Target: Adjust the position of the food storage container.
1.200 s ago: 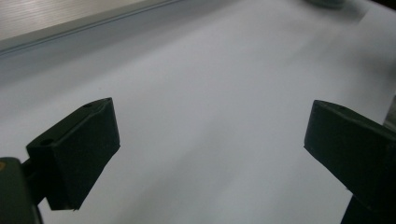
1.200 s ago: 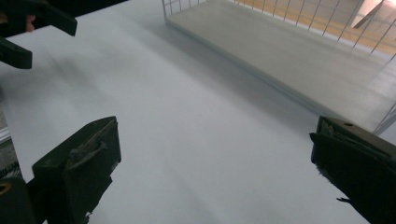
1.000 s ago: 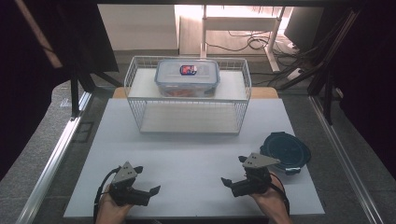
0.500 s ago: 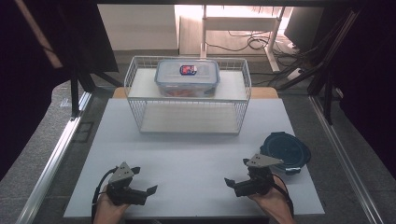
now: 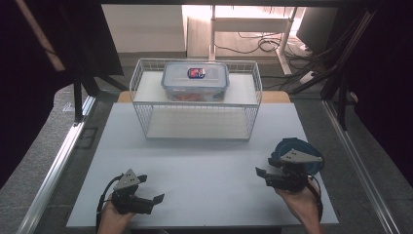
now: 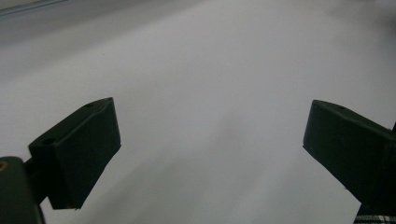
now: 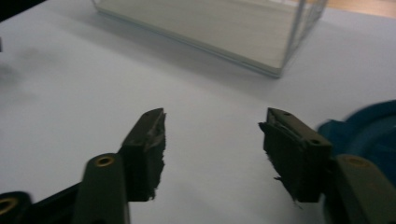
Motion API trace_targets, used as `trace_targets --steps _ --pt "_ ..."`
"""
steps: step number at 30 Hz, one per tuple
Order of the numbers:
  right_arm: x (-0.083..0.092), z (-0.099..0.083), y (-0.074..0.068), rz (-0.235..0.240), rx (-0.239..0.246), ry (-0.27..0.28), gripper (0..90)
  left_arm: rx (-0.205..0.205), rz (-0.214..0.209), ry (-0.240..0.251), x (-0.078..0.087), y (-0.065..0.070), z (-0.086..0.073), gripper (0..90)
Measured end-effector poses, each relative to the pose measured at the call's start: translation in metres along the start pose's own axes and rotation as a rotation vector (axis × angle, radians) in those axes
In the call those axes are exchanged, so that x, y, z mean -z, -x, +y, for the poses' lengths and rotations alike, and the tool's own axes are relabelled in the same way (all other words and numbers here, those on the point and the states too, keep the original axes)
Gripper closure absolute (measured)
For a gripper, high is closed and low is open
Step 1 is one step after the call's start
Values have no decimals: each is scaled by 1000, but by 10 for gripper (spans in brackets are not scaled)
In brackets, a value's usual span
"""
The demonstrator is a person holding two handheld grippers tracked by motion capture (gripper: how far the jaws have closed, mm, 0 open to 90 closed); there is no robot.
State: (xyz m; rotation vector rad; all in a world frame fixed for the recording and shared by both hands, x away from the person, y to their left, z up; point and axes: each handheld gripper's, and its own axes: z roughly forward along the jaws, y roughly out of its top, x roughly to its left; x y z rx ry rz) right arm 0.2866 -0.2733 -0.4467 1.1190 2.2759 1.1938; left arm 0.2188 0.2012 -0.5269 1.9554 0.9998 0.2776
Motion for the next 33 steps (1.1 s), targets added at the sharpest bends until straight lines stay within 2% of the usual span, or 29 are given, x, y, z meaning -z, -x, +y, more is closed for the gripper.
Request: trace_targets --steps 4,7,11,13,19,22,27,33 --pt "10 1 23 -67 -5 12 551 0 3 2 0 0 0 36" --pt "19 0 44 -145 -28 10 659 3 3 1 0 -1 0 36" --pt "27 -5 68 -178 -73 38 824 8 1 -2 0 -2 -1 36" --pt "30 -8 79 -214 -84 36 880 9 5 -3 0 -2 -1 37" --pt "37 -11 106 -335 -140 24 890 23 15 1 3 -6 -1 40" --pt "38 -15 118 -373 -171 22 890 27 12 2 3 -7 -1 40" --pt "36 -25 134 -416 -207 13 890 23 13 -8 1 -6 -1 40" --pt "36 -29 148 -444 -233 1 890 25 14 -11 1 -6 -1 40"
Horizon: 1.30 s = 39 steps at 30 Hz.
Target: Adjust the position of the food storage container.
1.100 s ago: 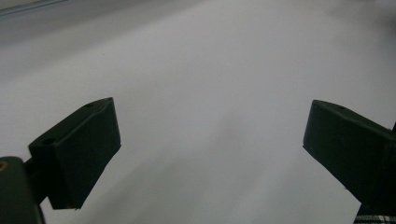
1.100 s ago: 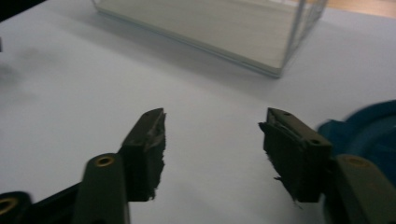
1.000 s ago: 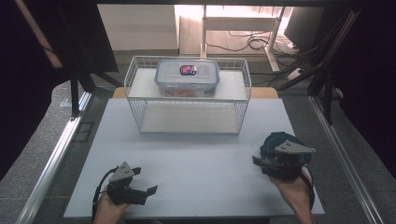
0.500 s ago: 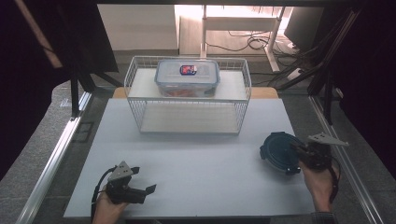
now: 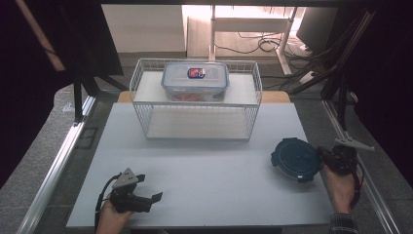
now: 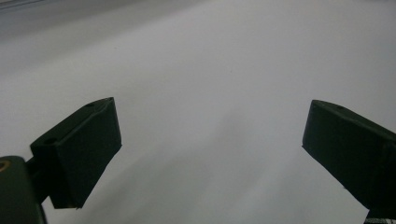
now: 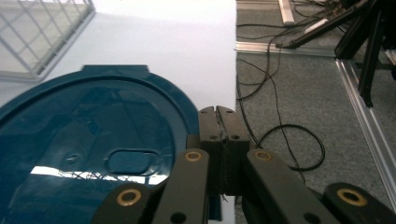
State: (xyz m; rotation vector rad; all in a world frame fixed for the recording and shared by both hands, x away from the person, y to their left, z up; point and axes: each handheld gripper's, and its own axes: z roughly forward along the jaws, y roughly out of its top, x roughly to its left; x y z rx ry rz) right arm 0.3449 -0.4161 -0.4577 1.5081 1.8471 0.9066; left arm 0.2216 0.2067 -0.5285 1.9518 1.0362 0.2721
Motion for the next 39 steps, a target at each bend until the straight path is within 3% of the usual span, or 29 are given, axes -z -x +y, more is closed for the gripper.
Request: trace_targets --steps 7,16,27,39 --pt "-8 -7 5 -48 -4 -39 891 1 0 0 0 0 0 40" --pt "-8 -10 3 -39 -11 -39 894 -4 -4 -7 -1 1 0 41" --pt "-8 -11 -14 35 4 -49 895 -4 -20 -6 -2 1 0 40" --pt "-15 -6 -47 119 59 -63 895 -6 -26 -4 -2 1 0 40"
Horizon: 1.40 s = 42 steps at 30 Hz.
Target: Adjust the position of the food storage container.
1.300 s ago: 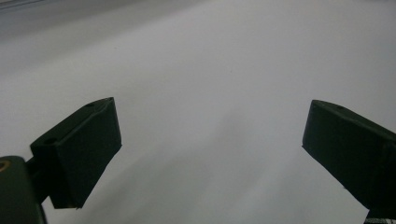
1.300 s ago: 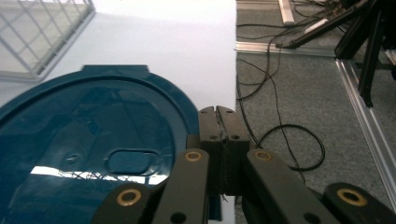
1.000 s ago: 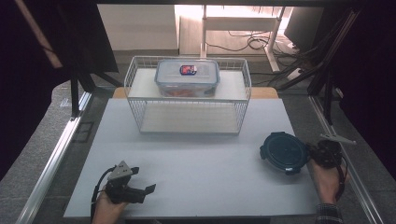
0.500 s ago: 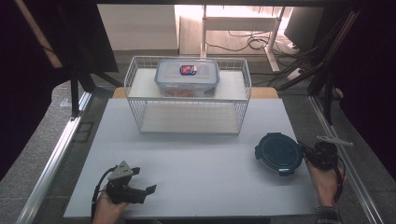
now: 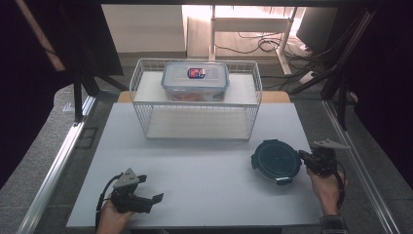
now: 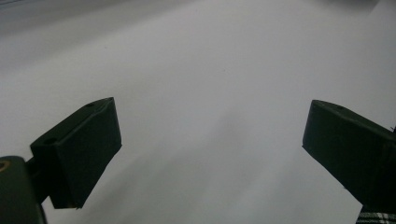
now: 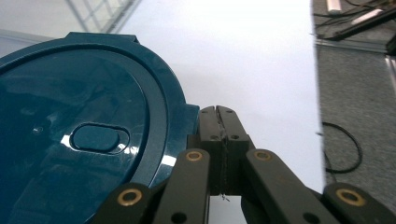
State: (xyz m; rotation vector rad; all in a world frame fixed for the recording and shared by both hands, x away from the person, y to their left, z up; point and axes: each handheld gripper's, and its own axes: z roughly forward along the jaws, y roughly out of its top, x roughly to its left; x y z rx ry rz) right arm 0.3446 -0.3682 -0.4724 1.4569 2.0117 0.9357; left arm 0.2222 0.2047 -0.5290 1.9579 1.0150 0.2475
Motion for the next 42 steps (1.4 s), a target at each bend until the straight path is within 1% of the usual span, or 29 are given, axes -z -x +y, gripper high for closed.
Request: trace_targets --steps 2,3,4,10,15,20,21,22,24,26,33,35,36,37,38,42 --pt "-2 1 -6 16 10 1 895 -2 0 0 0 0 0 40" --pt "-2 1 -6 16 10 1 895 -2 0 0 0 0 0 40" --pt "-5 3 -14 37 23 1 895 -3 -1 -2 -1 0 0 40" --pt "-14 9 -41 101 72 -10 895 -8 -3 -6 -1 0 0 40" --pt "-19 11 -60 143 101 -15 895 -10 -5 -8 -1 1 0 40" --pt "-21 9 -76 208 106 -19 895 -13 -8 -12 -1 1 0 40" --pt "-21 9 -76 208 106 -19 895 -13 -8 -12 -1 1 0 40" --pt "-21 8 -82 227 116 -19 895 -13 -8 -13 -2 1 0 40" --pt "-21 8 -88 241 127 -25 895 -12 -9 -14 -3 2 0 40" --pt "-21 7 -96 265 132 -28 895 -15 -9 -16 -3 2 0 40" --pt "-18 5 -119 308 169 -38 895 -15 -9 -16 -3 2 0 40" --pt "-18 4 -124 324 168 -37 895 -15 -10 -18 -3 2 0 40" --pt "-18 4 -127 342 160 -41 895 -16 -10 -19 -3 2 0 40" --pt "-18 4 -127 342 160 -41 895 -16 -10 -19 -3 2 0 40" --pt "-18 3 -131 358 161 -42 896 -16 -10 -19 -3 2 0 40" --pt "-16 2 -140 388 166 -44 895 -15 -9 -20 -3 2 0 40"
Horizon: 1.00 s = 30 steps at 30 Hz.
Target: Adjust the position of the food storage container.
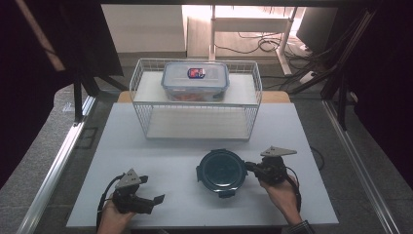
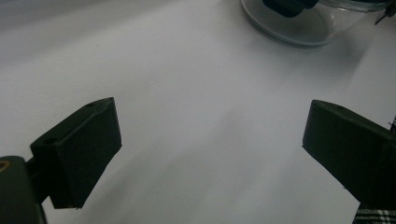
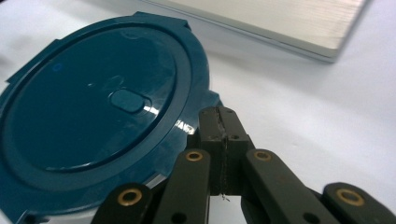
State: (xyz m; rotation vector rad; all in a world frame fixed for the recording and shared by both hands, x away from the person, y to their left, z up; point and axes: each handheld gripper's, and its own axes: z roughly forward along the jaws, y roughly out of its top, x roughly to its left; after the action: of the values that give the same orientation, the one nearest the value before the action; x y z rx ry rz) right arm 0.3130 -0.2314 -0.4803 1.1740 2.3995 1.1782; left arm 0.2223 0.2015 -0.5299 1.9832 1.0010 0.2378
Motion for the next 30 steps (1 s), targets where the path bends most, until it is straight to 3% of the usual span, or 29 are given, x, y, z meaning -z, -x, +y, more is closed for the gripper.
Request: trace_targets --steps 12,30 --pt "-3 -1 -30 58 65 -9 895 -2 0 -5 -1 1 0 40" --pt "-19 6 -48 104 77 -4 896 2 -5 -9 -2 0 0 40"
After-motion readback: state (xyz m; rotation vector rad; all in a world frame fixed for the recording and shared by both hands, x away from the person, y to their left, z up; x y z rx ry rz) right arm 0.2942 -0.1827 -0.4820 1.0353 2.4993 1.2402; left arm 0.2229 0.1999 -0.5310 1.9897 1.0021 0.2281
